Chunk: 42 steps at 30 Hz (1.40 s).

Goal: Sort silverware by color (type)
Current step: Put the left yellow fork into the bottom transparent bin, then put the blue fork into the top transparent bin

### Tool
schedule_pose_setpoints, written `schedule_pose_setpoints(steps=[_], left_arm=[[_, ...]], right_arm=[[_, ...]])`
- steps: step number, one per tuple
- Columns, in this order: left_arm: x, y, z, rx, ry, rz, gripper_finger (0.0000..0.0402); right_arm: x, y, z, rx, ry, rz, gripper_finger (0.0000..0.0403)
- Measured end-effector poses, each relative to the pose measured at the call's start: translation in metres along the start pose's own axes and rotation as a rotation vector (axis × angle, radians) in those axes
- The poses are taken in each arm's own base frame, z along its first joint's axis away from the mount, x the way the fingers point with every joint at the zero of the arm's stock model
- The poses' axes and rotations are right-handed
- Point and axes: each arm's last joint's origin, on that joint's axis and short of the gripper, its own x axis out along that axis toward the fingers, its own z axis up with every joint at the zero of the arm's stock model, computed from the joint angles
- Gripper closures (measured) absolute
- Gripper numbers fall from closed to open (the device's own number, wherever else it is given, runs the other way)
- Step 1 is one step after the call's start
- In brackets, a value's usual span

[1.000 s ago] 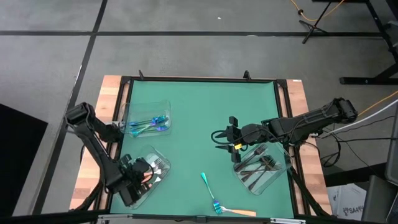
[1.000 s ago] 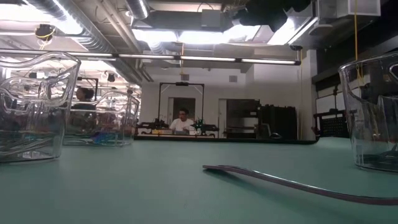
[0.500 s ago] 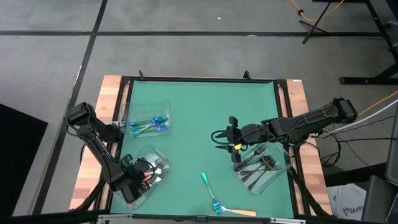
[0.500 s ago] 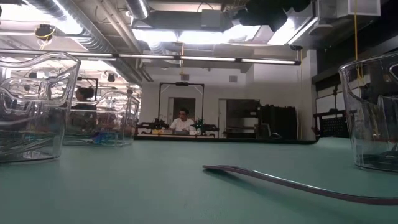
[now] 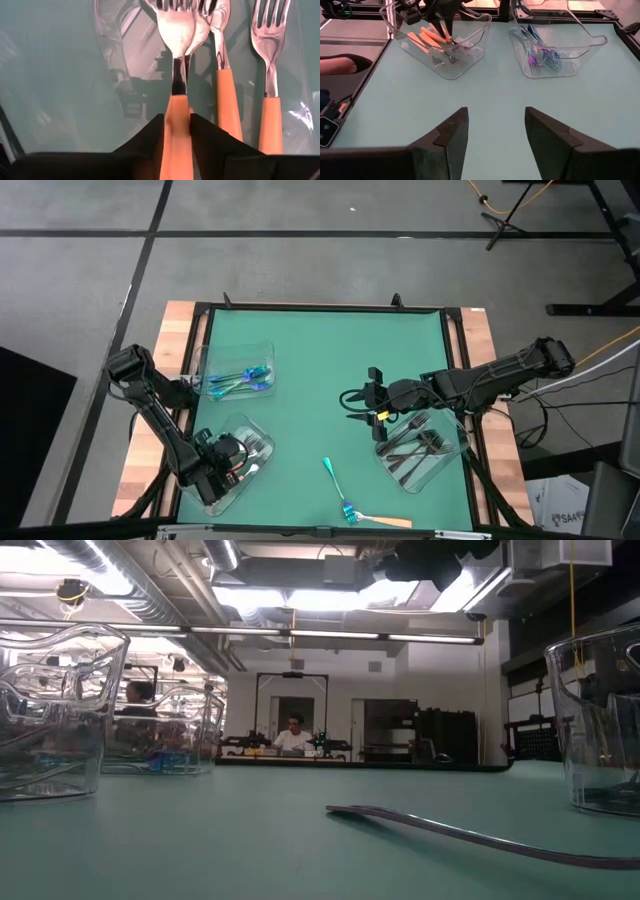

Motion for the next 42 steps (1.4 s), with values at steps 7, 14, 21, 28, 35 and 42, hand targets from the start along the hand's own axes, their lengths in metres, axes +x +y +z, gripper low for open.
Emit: schedule_pose_setpoints(steps=[7, 14, 21, 28, 35, 42], left_arm=[[0.000, 0.000, 0.000, 0.001, 0.004, 0.001, 0.0290], [-0.021, -0.014, 0.001, 0.063, 0.064, -0.056, 0.0288], [-0.059, -0.037, 0.007, 0.163, 0.044, -0.197, 0.0288], [-0.104, -0.061, 0.030, 0.306, -0.234, -0.356, 0.0288], [-0.122, -0.082, 0.073, 0.554, -0.536, -0.455, 0.0288], [-0.122, -0.102, 0.122, 0.784, -0.743, -0.571, 0.0288]], right_arm=[[0.000, 0.000, 0.000, 0.000, 0.000, 0.000, 0.0217], [0.000, 0.000, 0.000, 0.000, 0.000, 0.000, 0.0217], [0.000, 0.000, 0.000, 0.000, 0.000, 0.000, 0.0217], [0.000, 0.000, 0.000, 0.000, 0.000, 0.000, 0.0217], [0.000, 0.000, 0.000, 0.000, 0.000, 0.000, 0.0217], [0.000, 0.000, 0.000, 0.000, 0.000, 0.000, 0.0217]])
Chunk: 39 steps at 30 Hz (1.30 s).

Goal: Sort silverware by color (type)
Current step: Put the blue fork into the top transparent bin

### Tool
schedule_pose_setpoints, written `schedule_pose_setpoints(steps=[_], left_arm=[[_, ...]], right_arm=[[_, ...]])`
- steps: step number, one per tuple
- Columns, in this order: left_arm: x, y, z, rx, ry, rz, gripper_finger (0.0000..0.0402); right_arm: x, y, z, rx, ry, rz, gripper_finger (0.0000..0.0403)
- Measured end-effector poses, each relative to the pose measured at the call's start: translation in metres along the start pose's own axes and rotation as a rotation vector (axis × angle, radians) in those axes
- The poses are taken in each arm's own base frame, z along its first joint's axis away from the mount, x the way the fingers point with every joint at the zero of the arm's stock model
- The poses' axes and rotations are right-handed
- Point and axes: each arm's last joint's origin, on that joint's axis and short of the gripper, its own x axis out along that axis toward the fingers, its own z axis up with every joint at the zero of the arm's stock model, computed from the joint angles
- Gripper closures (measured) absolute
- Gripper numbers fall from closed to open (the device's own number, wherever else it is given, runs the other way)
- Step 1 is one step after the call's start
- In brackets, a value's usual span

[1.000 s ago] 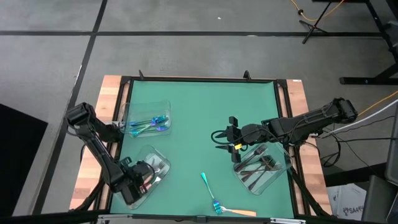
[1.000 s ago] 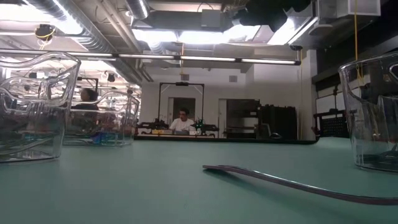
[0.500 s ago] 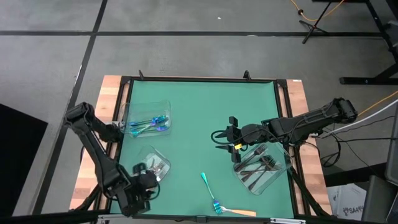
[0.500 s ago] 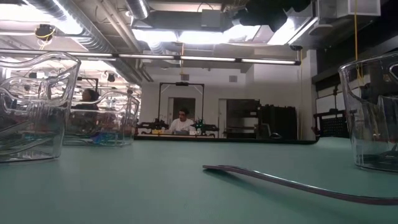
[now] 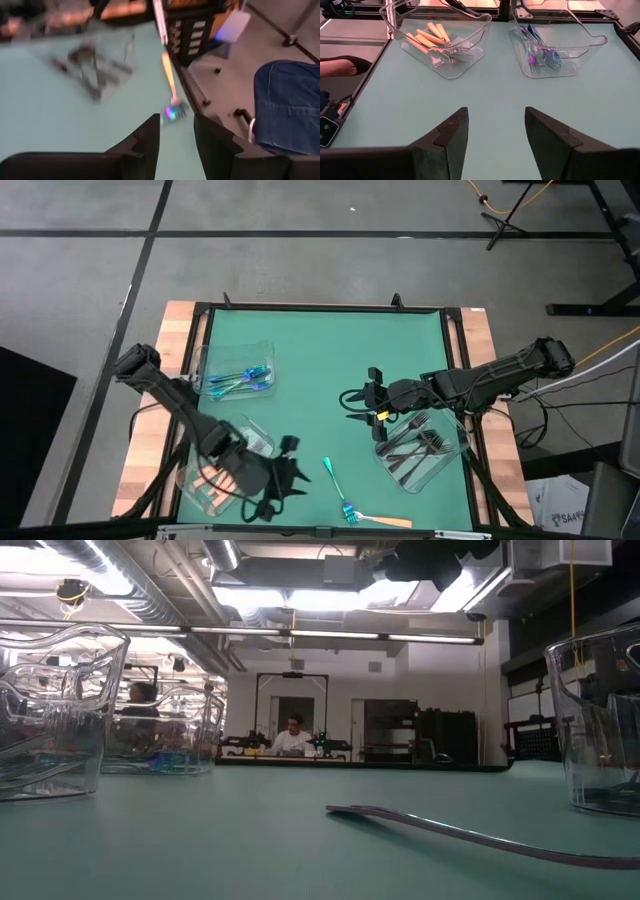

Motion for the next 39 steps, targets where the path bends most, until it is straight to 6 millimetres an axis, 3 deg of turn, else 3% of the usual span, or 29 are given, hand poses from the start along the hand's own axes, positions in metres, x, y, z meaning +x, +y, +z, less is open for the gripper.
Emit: schedule_pose_setpoints(steps=[4, 10, 27, 39], left_arm=[[0.018, 0.017, 0.010, 0.112, -0.066, -0.043, 0.0288], [0.052, 0.032, 0.004, 0.235, -0.063, -0.092, 0.0288], [0.151, 0.055, -0.048, 0.257, 0.006, -0.191, 0.0288], [0.187, 0.070, -0.087, 0.259, 0.128, -0.181, 0.0288]], right_arm=[[0.000, 0.000, 0.000, 0.000, 0.000, 0.000, 0.0217], [0.000, 0.000, 0.000, 0.000, 0.000, -0.004, 0.0217], [0.000, 0.000, 0.000, 0.000, 0.000, -0.004, 0.0217], [0.000, 0.000, 0.000, 0.000, 0.000, -0.004, 0.0217]])
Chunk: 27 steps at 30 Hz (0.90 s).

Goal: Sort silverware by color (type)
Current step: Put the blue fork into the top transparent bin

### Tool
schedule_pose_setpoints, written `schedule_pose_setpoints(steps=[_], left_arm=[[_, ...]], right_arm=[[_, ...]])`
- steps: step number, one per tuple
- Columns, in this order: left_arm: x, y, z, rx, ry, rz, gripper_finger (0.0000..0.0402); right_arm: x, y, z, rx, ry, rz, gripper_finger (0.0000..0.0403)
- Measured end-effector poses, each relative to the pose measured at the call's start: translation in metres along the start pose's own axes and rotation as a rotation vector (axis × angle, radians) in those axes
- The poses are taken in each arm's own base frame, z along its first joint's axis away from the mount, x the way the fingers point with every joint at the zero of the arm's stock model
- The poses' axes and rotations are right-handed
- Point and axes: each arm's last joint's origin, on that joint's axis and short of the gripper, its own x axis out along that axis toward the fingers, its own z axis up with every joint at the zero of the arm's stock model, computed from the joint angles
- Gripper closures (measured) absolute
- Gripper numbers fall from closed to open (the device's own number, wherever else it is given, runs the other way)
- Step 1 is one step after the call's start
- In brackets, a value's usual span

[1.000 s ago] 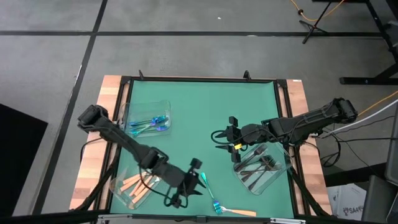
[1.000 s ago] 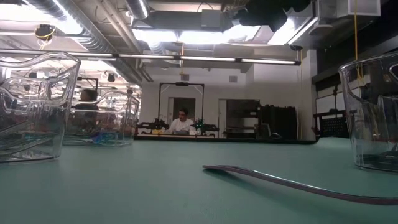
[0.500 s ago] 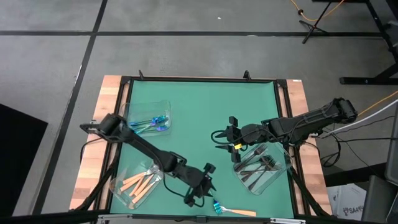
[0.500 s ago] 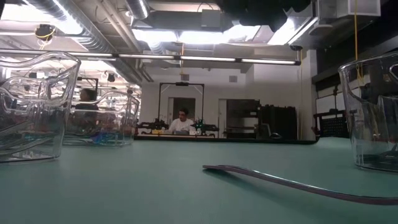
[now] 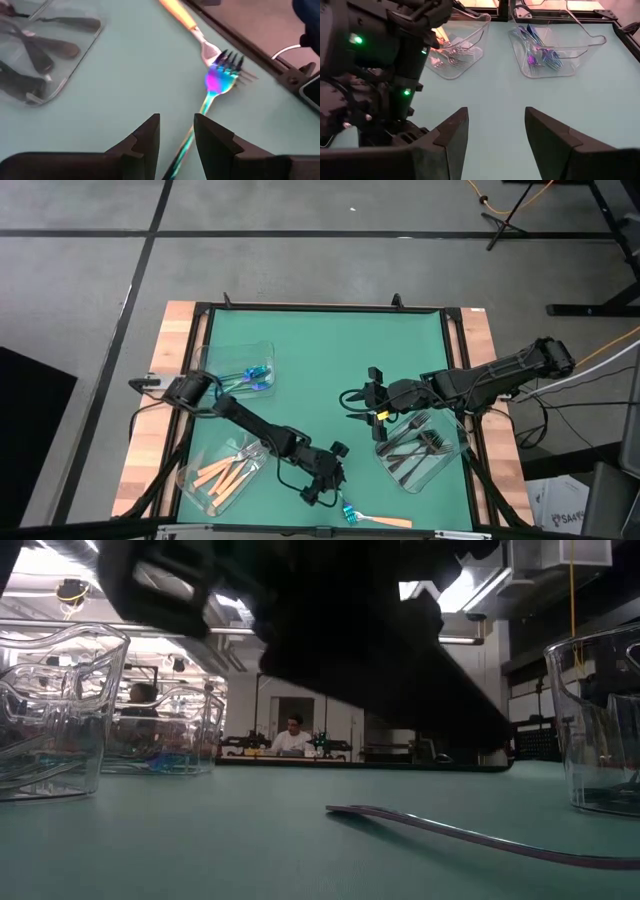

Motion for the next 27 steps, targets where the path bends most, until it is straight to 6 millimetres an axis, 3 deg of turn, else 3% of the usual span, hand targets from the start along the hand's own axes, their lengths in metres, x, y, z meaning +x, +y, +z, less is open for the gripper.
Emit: schedule_pose_setpoints(steps=[27], left_arm=[[0.002, 0.004, -0.012, -0.017, 0.096, -0.034, 0.0288]], right_arm=[[0.000, 0.000, 0.000, 0.000, 0.000, 0.000, 0.0217]])
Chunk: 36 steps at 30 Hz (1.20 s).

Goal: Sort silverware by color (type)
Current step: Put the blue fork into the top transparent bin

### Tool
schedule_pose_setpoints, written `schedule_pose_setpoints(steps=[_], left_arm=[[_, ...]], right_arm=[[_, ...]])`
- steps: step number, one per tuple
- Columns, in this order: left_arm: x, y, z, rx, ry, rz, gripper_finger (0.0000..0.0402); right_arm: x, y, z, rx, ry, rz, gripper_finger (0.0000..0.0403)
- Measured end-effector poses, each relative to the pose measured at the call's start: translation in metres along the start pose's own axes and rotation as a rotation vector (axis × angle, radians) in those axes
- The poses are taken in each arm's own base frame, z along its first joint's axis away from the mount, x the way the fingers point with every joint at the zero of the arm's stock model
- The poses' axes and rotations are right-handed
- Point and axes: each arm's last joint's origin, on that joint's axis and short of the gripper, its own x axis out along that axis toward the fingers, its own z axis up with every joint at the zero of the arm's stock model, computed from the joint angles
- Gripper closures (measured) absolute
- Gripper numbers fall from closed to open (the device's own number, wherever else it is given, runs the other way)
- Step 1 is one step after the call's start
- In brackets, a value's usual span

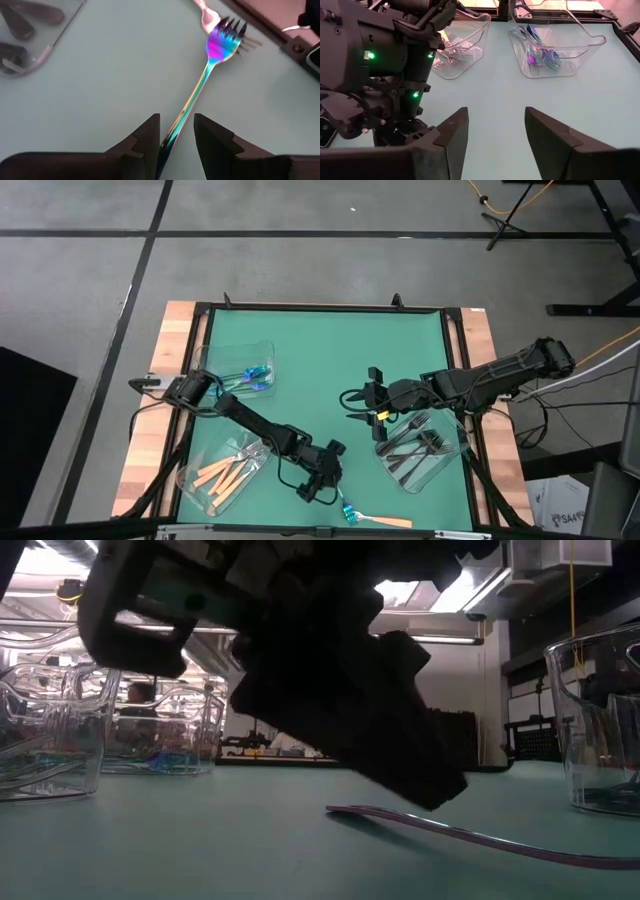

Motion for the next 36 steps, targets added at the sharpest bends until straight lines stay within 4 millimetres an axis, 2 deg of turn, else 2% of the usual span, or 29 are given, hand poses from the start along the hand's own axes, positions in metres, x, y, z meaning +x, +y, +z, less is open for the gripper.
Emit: schedule_pose_setpoints(steps=[16, 28, 36], left_arm=[[-0.001, 0.006, -0.011, -0.021, 0.111, 0.016, 0.0288], [-0.001, 0.005, -0.011, -0.015, 0.111, 0.030, 0.0288], [-0.002, 0.008, -0.015, 0.053, 0.147, 0.014, 0.0298]], right_arm=[[0.000, 0.000, 0.000, -0.001, 0.000, 0.000, 0.0217], [0.000, 0.000, 0.000, -0.003, 0.000, 0.000, 0.0217], [0.000, 0.000, 0.000, -0.004, 0.000, 0.000, 0.0217]])
